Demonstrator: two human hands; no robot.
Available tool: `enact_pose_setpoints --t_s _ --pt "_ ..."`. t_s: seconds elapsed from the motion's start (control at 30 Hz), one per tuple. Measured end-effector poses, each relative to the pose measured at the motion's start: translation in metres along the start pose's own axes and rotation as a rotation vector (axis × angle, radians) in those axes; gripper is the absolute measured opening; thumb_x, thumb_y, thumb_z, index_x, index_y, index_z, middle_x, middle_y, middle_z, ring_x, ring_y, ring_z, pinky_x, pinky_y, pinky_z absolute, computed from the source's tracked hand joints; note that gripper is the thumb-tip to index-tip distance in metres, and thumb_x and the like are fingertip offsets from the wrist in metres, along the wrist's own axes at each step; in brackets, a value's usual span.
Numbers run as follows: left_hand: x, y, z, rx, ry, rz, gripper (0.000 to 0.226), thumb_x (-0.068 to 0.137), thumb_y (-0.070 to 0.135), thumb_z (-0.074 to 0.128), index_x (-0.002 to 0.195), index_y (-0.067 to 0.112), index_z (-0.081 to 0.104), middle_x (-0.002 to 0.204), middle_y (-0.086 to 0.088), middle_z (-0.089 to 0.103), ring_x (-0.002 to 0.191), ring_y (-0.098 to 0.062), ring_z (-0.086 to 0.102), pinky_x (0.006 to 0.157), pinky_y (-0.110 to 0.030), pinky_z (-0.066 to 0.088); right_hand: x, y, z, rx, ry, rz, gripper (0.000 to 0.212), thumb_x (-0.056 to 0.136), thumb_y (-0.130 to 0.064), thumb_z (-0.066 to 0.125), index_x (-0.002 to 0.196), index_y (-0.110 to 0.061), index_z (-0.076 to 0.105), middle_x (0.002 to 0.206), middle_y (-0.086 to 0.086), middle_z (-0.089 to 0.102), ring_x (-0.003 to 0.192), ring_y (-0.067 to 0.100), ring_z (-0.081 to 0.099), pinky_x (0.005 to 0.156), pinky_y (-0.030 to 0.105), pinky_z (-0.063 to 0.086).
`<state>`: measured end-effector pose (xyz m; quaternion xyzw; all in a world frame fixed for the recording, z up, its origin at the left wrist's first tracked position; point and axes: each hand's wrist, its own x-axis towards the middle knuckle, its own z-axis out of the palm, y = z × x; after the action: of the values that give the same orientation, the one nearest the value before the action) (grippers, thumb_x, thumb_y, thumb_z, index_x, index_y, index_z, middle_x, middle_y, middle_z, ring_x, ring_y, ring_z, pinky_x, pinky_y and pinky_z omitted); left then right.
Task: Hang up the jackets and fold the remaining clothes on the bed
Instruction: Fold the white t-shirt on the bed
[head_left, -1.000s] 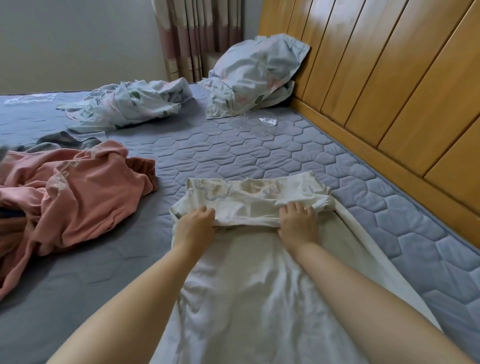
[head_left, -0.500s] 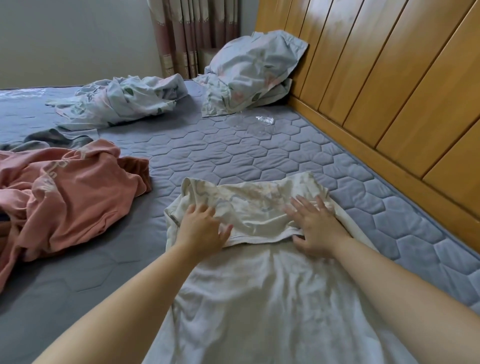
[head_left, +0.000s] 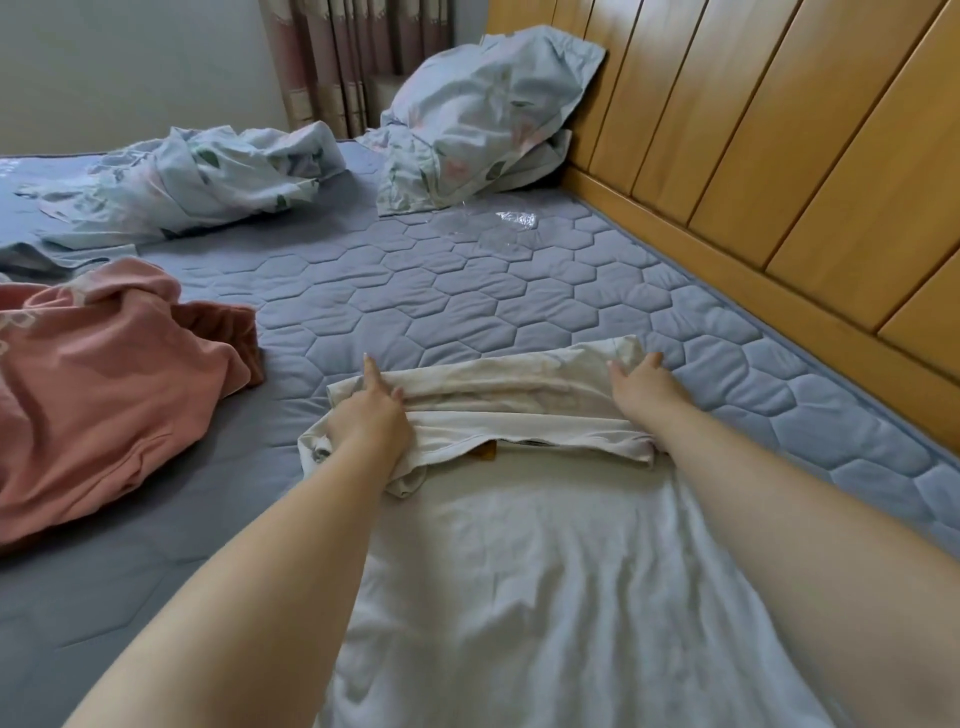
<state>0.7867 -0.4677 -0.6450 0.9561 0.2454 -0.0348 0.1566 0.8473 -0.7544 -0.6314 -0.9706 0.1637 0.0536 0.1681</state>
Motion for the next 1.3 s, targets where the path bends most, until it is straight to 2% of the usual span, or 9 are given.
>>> enact_pose_setpoints --t_s 0.1,0.17,0.3,0.47,0.57,0.67,0.83,1.1,1.3 --pt "0.032 -0.013 0.003 -0.179 -0.005 -0.123 0.061 0.103 0.034 0.029 0.154 0.016 0.002 0.145 -0.018 0.041 0.129 -0.038 0.042 0.102 -0.048 0.035 0.011 -0.004 0.013 -0.012 0.057 0.054 0.076 0.099 -0.054 0.026 0.152 -0.013 -0.008 0.148 0.020 0.037 0.131 0.041 0.039 0.104 0.048 0.034" --pt "0.046 -0.023 0.012 -0.274 -0.038 -0.171 0.057 0.100 0.034 0.038 0.148 0.009 0.023 0.146 -0.018 0.040 0.133 -0.039 0.037 0.109 -0.053 0.030 0.024 0.003 0.020 0.026 0.043 0.098 0.070 0.098 -0.054 0.027 0.153 -0.018 0.002 0.147 0.017 0.039 0.130 0.040 0.041 0.103 0.047 0.036" --pt "0.059 -0.030 0.018 -0.403 -0.023 -0.195 0.045 0.096 0.025 0.048 0.133 0.000 0.041 0.134 -0.021 0.049 0.122 -0.038 0.048 0.099 -0.043 0.041 0.047 0.020 0.030 0.273 0.027 0.084 0.053 0.098 -0.044 0.034 0.144 -0.020 0.031 0.137 0.016 0.050 0.116 0.037 0.054 0.099 0.043 0.043" --pt "0.064 -0.042 0.002 -0.546 -0.084 -0.247 0.046 0.087 0.031 0.068 0.114 -0.005 0.059 0.105 -0.020 0.064 0.091 -0.032 0.061 0.078 -0.034 0.046 0.042 0.029 0.024 0.433 -0.038 0.060 0.049 0.100 -0.032 0.039 0.141 -0.006 0.034 0.138 0.021 0.046 0.116 0.034 0.051 0.098 0.039 0.040" --pt "0.050 -0.048 -0.002 -0.589 -0.033 -0.216 0.033 0.080 0.029 0.075 0.105 0.008 0.065 0.109 -0.017 0.064 0.100 -0.033 0.060 0.089 -0.035 0.048 0.028 0.030 0.024 0.521 -0.079 0.046 0.054 0.098 -0.029 0.046 0.142 -0.001 0.033 0.143 0.020 0.042 0.129 0.034 0.043 0.106 0.038 0.035" --pt "0.028 -0.049 -0.015 -0.503 0.114 -0.137 0.007 0.080 0.023 0.064 0.083 0.016 0.063 0.106 -0.016 0.063 0.106 -0.035 0.054 0.091 -0.039 0.048 0.011 0.033 0.020 0.657 -0.096 0.035 0.051 0.092 -0.026 0.056 0.137 -0.007 0.042 0.135 0.013 0.051 0.121 0.032 0.051 0.105 0.042 0.041" --pt "-0.023 -0.042 -0.057 -0.407 0.204 0.140 0.025 0.079 0.021 0.068 0.068 0.015 0.047 0.072 -0.002 0.053 0.080 -0.028 0.051 0.064 -0.031 0.032 -0.020 0.033 -0.016 0.749 -0.072 0.028 0.045 0.090 -0.023 0.055 0.133 -0.010 0.050 0.127 0.013 0.057 0.112 0.032 0.055 0.097 0.041 0.047" --pt "-0.087 -0.043 -0.124 -0.368 0.326 0.289 0.014 0.080 0.016 0.066 0.084 0.012 0.053 0.079 -0.003 0.054 0.078 -0.026 0.050 0.066 -0.031 0.032 -0.074 0.066 -0.090 0.649 0.196 0.046 0.036 0.095 -0.027 0.049 0.120 -0.004 0.062 0.122 0.020 0.061 0.111 0.037 0.056 0.090 0.038 0.045" --pt "-0.145 -0.049 -0.127 -0.231 0.373 0.393 0.014 0.078 0.013 0.065 0.074 0.010 0.051 0.077 -0.010 0.055 0.078 -0.028 0.048 0.063 -0.032 0.026 -0.127 0.089 -0.107 0.840 0.146 0.163 0.033 0.095 -0.016 0.043 0.123 -0.008 0.058 0.116 0.019 0.064 0.096 0.036 0.063 0.075 0.039 0.052"
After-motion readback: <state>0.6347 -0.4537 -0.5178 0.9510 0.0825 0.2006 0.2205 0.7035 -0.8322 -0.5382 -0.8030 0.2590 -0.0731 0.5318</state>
